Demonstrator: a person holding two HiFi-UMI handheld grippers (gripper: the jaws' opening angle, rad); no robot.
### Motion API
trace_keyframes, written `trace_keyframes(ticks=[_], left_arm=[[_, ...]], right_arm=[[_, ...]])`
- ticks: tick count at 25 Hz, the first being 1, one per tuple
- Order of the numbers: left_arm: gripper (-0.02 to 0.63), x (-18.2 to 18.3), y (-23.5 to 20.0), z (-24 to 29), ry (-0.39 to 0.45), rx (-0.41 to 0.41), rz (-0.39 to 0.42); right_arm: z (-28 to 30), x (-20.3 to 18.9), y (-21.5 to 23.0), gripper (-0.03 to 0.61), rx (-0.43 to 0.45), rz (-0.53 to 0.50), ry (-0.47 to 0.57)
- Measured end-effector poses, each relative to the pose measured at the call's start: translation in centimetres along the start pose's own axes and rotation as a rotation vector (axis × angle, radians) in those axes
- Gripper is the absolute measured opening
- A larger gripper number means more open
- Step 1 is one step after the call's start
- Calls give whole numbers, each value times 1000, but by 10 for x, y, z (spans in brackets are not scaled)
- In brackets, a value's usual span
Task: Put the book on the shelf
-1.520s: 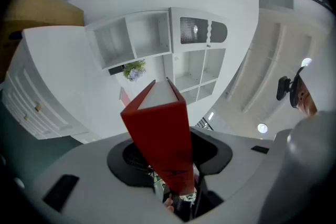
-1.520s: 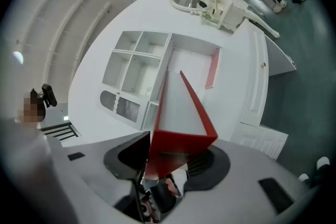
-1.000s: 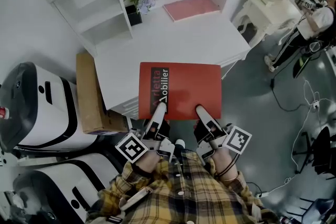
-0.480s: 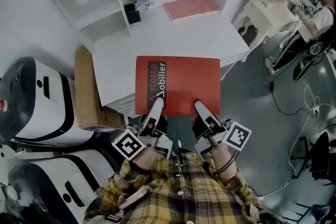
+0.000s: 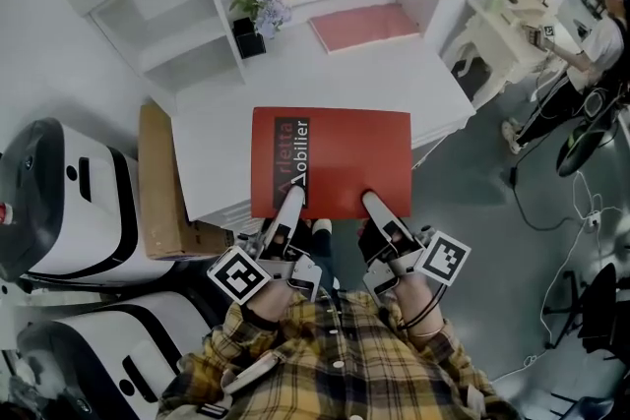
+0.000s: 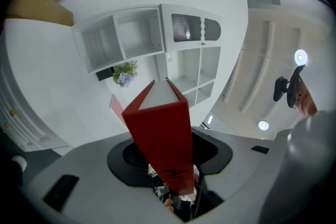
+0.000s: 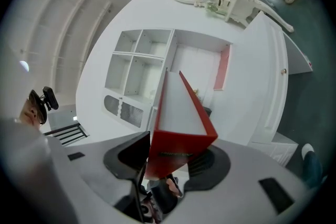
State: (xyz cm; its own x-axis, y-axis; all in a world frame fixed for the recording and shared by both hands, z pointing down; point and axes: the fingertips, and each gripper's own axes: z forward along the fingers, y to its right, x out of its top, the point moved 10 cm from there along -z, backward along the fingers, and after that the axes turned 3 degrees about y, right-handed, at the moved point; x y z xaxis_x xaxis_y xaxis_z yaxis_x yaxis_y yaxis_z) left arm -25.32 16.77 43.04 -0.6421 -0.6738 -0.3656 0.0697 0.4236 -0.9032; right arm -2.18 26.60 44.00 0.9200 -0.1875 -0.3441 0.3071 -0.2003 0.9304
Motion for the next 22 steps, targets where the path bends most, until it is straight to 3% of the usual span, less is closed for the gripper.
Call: trace_keyframes(ticks=[12,22], left_arm=[[190,55,-36,98,39,-5,-13],[190,93,-59,140,68,-2,-9]], right_arm=[[107,66,22,204,8,-35,-36],[171,88,32,204,16,-29,-60]])
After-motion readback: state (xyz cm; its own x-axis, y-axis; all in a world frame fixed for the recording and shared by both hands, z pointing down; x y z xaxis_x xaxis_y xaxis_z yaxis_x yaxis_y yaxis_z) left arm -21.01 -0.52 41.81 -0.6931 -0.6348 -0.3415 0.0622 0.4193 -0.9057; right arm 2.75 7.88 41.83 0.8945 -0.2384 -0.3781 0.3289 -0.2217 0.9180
